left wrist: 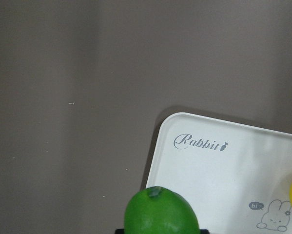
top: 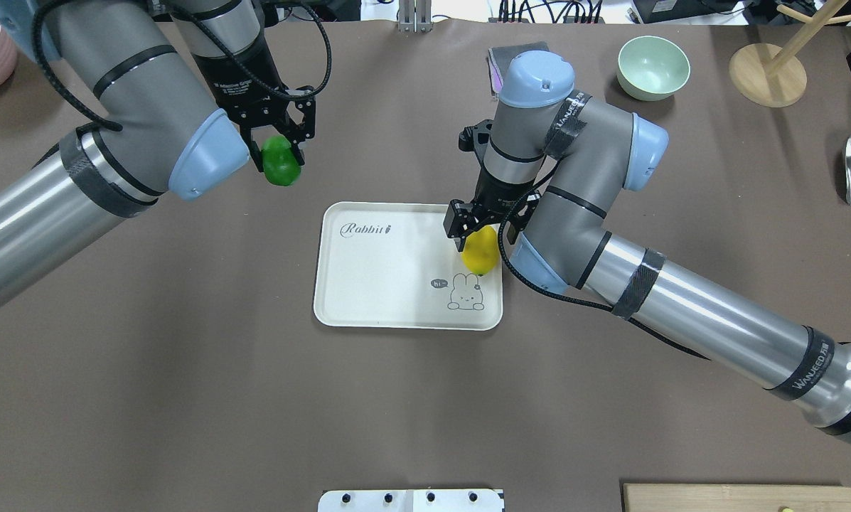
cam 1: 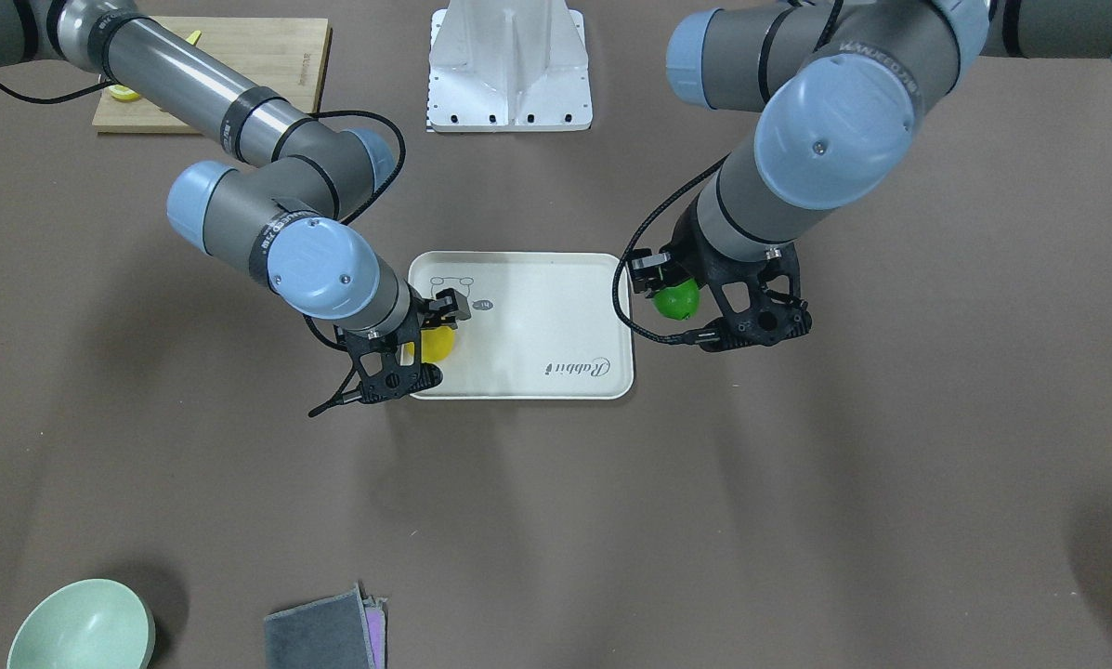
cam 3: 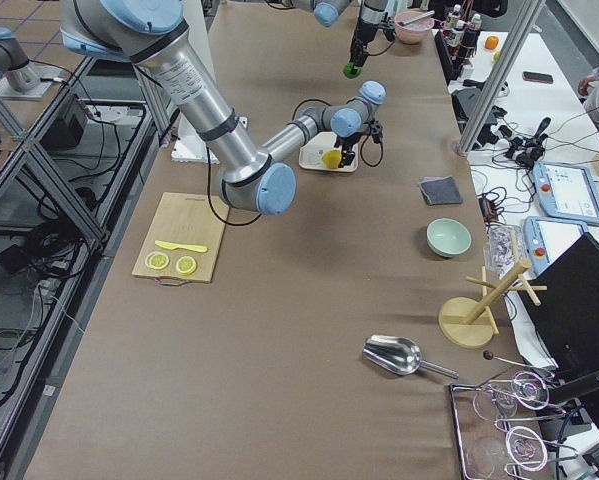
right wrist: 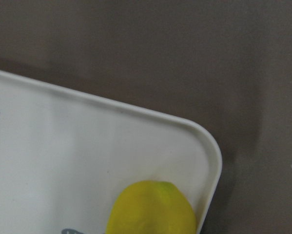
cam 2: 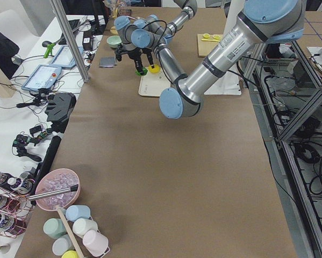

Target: Place all lemons on tray

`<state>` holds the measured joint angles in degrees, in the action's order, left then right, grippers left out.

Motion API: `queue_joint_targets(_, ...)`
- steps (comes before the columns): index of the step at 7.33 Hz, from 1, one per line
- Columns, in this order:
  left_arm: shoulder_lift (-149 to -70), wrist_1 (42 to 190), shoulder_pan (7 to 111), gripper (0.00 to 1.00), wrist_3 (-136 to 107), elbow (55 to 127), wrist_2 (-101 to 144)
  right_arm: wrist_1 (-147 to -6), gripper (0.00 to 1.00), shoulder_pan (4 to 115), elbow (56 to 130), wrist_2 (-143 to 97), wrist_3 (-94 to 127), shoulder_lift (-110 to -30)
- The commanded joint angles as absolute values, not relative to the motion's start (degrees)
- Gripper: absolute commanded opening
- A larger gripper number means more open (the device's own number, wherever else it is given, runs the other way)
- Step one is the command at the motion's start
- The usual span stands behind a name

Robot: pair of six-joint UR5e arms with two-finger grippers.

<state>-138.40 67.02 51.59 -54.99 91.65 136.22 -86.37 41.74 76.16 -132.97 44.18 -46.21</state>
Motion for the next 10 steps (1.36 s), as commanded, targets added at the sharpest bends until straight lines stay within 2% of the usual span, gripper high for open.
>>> queue_joint_targets(1, -138.3, 67.3, 49.8, 0.0, -57.8, 91.8, 136.1, -86.3, 0.99, 46.0, 76.3, -135.7, 43.7, -46.7)
queue_joint_targets(4, -137.5, 78.0, 43.7, 0.0, -66.2, 87.7, 129.6, -87.6, 0.98, 53.1, 76.5, -138.2, 39.1, -48.9)
queue_joint_targets(6, -138.2, 84.9, 41.0, 0.0, -69.1, 81.5, 126.8, -91.2, 0.97, 59.6, 79.1, -138.1, 36.8, -53.3)
queue_joint_targets(8, -139.3, 88.2, 38.4, 0.0, -72.2, 78.4, 124.7, -95.1, 0.97, 65.6, 83.6, -137.3, 34.6, -60.7)
queue_joint_targets(9, -139.9, 88.2, 37.3, 0.15, -72.4, 77.7, 124.4, -95.3, 0.97, 68.4, 84.4, -137.3, 34.0, -63.6)
queue_joint_targets(10, -139.9, 88.8, 35.8, 0.2, -73.5, 77.7, 121.5, -96.7, 0.97, 69.3, 85.4, -137.2, 28.4, -65.5)
